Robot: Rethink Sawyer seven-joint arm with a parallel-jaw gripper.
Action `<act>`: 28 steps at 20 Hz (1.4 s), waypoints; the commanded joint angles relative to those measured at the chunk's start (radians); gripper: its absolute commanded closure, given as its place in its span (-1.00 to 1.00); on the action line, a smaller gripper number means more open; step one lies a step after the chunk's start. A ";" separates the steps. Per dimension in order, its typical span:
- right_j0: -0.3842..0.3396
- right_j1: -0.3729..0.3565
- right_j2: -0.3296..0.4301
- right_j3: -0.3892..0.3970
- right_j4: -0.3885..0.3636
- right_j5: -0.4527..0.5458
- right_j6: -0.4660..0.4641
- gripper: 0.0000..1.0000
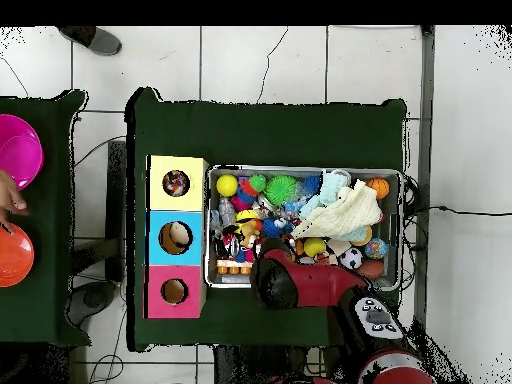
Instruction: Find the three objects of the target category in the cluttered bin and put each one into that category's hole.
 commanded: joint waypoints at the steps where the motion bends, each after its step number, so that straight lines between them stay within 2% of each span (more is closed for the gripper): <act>1: 0.021 0.031 -0.029 0.034 0.085 0.075 0.216 -1.00; 9: 0.057 0.036 -0.071 0.023 0.136 0.139 0.188 -1.00; 16: 0.067 -0.029 -0.080 0.076 0.167 0.210 0.185 -1.00; 21: 0.135 -0.054 -0.100 0.116 0.220 0.217 0.232 -1.00; 28: 0.184 -0.031 -0.120 0.137 0.283 0.174 0.256 -1.00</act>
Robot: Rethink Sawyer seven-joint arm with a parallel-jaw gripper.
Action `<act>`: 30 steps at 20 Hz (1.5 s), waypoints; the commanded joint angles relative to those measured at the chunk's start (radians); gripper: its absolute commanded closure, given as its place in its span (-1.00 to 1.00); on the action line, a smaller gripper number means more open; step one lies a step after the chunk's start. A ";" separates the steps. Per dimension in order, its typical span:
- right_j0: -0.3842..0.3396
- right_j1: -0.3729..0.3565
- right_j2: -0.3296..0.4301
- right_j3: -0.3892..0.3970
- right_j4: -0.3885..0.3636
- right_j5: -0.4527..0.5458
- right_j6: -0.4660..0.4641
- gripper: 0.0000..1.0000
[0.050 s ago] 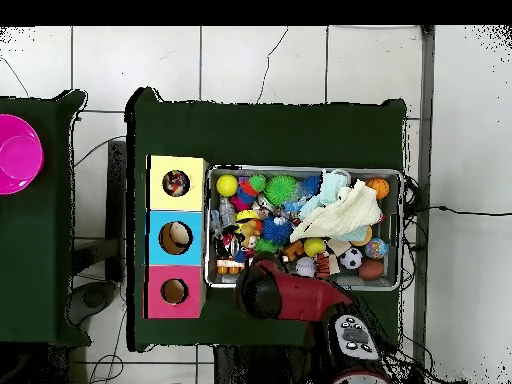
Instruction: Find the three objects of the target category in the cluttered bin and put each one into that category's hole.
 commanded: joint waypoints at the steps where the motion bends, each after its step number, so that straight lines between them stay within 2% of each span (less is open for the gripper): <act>1: 0.035 0.027 0.006 0.057 0.090 0.058 0.255 -1.00; 7: 0.059 0.113 0.027 0.020 0.127 -0.050 0.270 -1.00; 11: 0.065 0.200 0.042 -0.043 0.147 -0.136 0.266 -1.00; 16: 0.017 0.335 0.081 -0.144 0.118 -0.280 0.224 -1.00; 23: -0.084 0.451 0.169 -0.280 0.025 -0.369 0.173 -1.00; 27: -0.170 0.428 0.249 -0.288 -0.084 -0.406 0.188 -1.00; 30: -0.214 0.349 0.284 -0.238 -0.146 -0.406 0.195 -1.00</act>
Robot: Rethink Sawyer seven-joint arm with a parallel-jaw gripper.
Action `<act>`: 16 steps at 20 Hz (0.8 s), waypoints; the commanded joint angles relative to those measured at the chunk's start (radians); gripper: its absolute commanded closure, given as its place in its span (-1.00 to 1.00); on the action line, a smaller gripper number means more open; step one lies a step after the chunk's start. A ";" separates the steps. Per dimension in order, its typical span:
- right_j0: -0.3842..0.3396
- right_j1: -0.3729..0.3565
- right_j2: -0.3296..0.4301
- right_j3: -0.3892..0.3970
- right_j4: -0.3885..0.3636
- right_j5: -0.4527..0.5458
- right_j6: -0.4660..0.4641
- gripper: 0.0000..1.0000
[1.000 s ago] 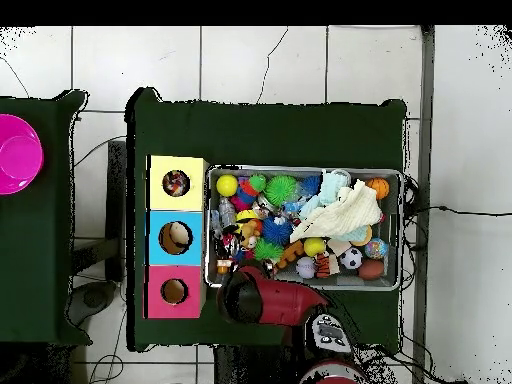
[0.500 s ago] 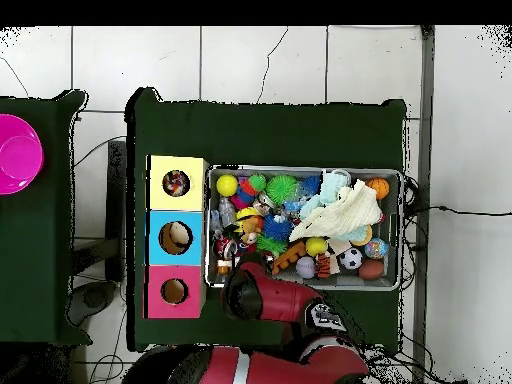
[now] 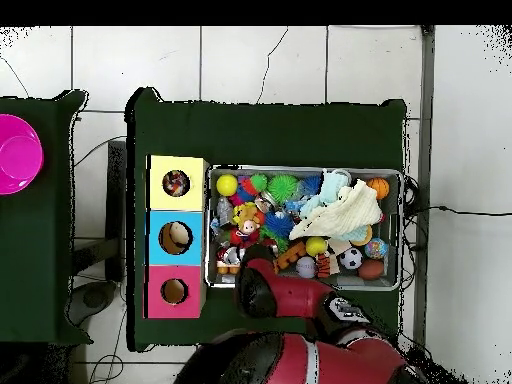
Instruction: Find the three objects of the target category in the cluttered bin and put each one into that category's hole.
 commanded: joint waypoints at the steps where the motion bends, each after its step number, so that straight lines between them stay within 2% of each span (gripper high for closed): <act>1: -0.128 0.128 0.188 -0.180 -0.073 0.008 0.197 -1.00; 7: -0.259 -0.024 0.270 -0.071 -0.156 0.097 0.191 -1.00; 10: -0.338 -0.069 0.332 -0.041 -0.190 0.162 0.168 -1.00; 13: -0.398 -0.110 0.384 -0.023 -0.221 0.174 0.158 -1.00; 16: -0.450 -0.118 0.434 -0.023 -0.255 0.175 0.145 -1.00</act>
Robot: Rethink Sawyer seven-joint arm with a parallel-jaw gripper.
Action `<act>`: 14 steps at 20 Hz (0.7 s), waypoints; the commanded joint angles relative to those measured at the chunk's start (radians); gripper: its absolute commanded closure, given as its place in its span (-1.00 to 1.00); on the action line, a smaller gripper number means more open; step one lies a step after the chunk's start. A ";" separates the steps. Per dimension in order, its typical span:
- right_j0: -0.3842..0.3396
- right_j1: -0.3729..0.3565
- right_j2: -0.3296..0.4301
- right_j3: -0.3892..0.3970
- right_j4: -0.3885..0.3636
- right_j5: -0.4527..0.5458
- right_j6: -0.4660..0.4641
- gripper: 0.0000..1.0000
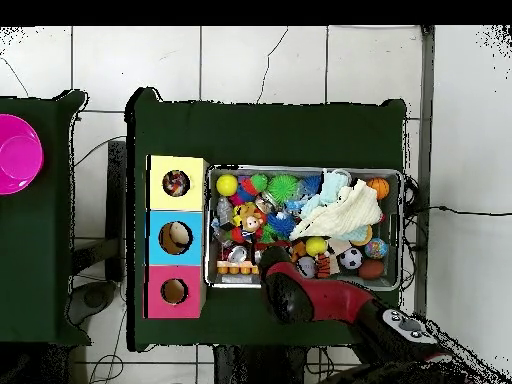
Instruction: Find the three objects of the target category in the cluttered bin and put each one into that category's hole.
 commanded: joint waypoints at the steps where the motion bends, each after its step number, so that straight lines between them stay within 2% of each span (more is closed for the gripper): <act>1: -0.126 -0.051 0.187 -0.101 -0.064 0.059 0.140 -1.00; 4: -0.162 -0.060 0.222 -0.108 -0.120 0.014 0.135 -1.00; 10: -0.165 -0.071 0.232 -0.148 -0.229 -0.120 0.115 -1.00; 12: -0.132 -0.091 0.199 -0.148 -0.222 -0.161 0.108 -1.00; 14: -0.095 -0.114 0.166 -0.131 -0.184 -0.156 0.118 -1.00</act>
